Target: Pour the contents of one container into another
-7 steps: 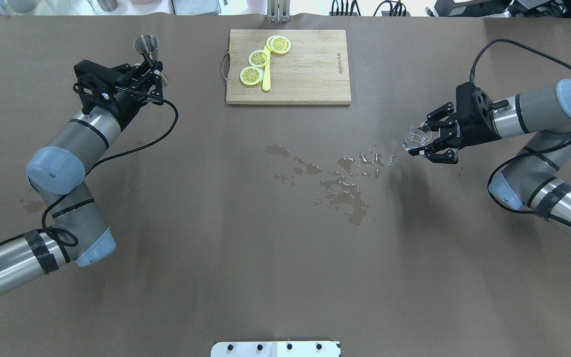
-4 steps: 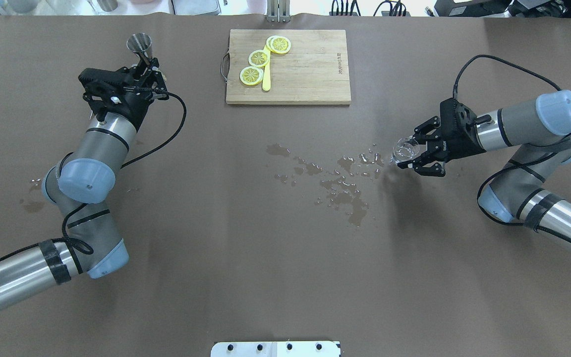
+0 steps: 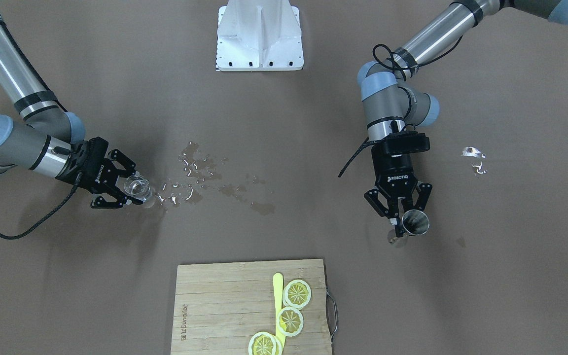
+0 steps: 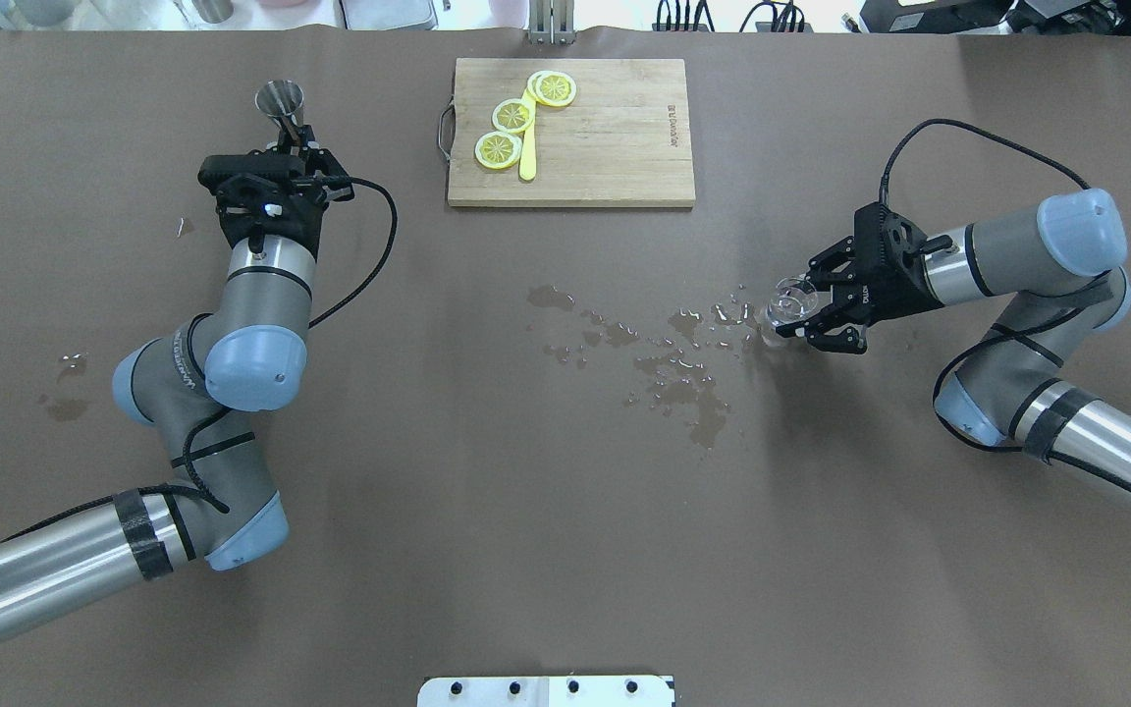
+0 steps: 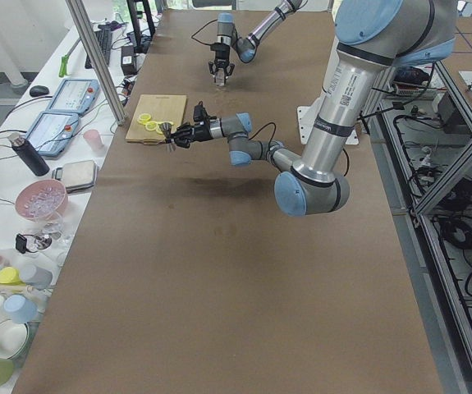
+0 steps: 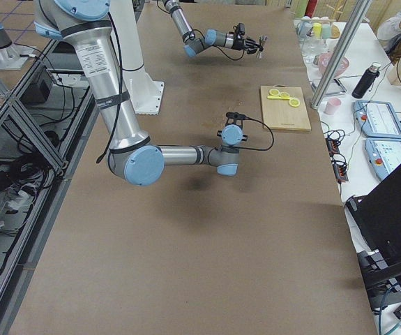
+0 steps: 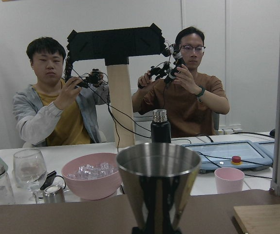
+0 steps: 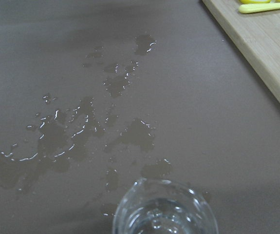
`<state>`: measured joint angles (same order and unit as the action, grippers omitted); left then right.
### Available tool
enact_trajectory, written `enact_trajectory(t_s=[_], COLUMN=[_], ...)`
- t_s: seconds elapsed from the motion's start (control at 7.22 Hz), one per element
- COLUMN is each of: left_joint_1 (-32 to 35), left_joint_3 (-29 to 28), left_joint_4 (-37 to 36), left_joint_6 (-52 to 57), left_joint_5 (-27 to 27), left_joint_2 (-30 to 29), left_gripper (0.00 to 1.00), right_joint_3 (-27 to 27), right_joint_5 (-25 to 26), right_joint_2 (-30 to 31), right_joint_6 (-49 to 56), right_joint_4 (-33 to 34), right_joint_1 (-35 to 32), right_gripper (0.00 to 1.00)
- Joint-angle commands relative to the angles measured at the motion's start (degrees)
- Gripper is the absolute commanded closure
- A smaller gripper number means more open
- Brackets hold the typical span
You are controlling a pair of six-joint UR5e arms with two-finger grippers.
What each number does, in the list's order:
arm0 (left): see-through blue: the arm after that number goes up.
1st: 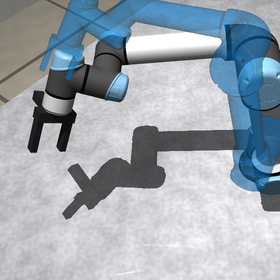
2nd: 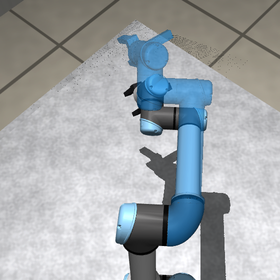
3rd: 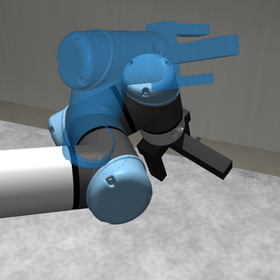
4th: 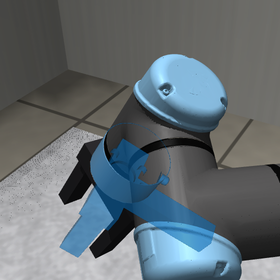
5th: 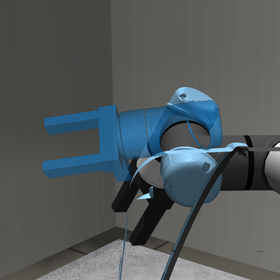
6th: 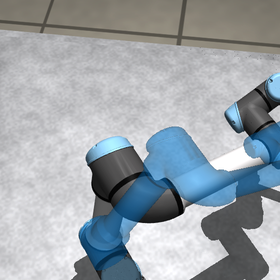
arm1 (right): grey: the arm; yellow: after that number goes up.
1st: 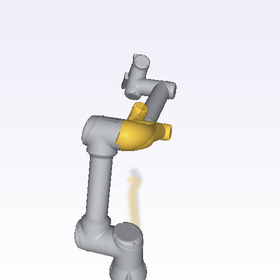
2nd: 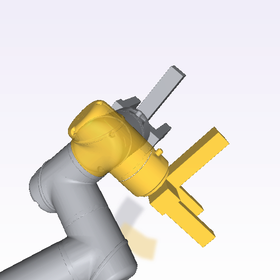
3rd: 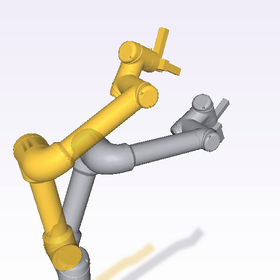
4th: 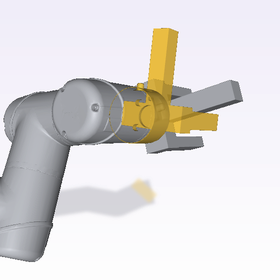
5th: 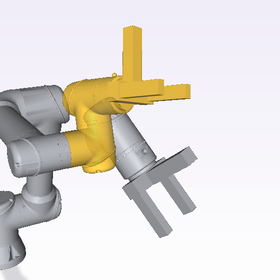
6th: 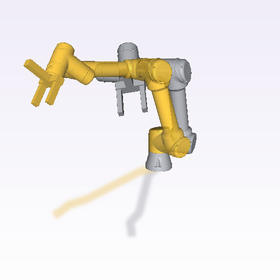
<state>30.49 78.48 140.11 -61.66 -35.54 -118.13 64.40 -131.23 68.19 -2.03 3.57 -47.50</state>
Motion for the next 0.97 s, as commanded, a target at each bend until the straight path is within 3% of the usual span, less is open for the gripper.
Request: enact_trajectory(t_s=[0.0,0.55,0.83], left_joint_1=[-0.5,-3.7,-4.0], left_joint_3=[-0.1,-3.5,-4.8], left_joint_4=[-10.9,-13.0,-21.4], left_joint_6=[-9.2,-12.8,-21.9], left_joint_5=[2.5,5.3,7.8], left_joint_2=[-1.0,-5.1,-6.2], left_gripper=[1.00,1.00,1.00], right_joint_3=[-0.3,-0.4,-0.6], right_joint_5=[1.0,1.9,2.0], right_joint_2=[-0.3,-0.7,-0.7], right_joint_6=[-0.1,-0.2,-0.2], right_joint_4=[0.1,0.1,0.1], right_joint_1=[0.4,0.4,0.4], right_gripper=[1.00,0.63,0.51])
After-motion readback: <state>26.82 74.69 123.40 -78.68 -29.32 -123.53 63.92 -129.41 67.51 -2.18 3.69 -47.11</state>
